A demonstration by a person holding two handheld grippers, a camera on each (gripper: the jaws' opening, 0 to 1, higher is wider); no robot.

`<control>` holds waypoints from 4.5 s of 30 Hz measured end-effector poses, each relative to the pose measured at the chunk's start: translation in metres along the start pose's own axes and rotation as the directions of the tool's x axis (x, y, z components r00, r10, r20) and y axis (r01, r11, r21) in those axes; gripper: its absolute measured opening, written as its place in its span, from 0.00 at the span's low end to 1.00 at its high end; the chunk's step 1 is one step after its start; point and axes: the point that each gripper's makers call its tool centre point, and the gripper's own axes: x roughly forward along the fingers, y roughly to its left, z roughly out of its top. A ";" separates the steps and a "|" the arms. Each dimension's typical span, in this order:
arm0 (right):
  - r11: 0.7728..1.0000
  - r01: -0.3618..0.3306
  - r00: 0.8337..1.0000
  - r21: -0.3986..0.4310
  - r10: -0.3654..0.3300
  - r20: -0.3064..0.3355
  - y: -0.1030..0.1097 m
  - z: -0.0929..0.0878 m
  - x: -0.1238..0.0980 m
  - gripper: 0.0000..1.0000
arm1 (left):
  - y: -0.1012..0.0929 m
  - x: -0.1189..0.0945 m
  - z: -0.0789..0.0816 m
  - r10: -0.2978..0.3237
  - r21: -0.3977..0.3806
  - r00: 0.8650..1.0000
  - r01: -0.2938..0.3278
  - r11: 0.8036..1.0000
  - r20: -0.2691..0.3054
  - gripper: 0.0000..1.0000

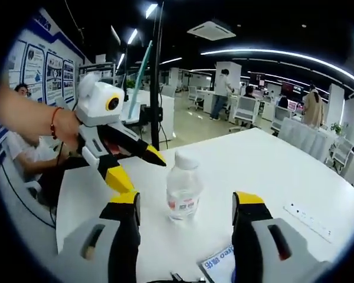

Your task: Arrange the tabletop items into an orderly group along one side of the table until the central work area is clear of visible clutter.

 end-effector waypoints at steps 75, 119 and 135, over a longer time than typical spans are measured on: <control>0.773 -0.570 0.725 0.279 0.633 -0.272 0.108 -0.114 -0.045 0.29 | -0.054 -0.090 -0.059 0.034 -0.165 0.999 -0.034 0.986 -0.002 0.72; 0.645 -0.691 0.592 0.326 0.764 -0.255 0.124 -0.092 -0.062 0.00 | -0.060 -0.079 -0.063 0.013 -0.162 1.000 -0.013 0.987 -0.002 0.70; 0.741 -0.661 0.654 0.120 0.647 -0.393 0.079 -0.075 -0.056 0.00 | -0.058 -0.078 -0.059 0.016 -0.159 1.000 -0.013 0.987 0.015 0.70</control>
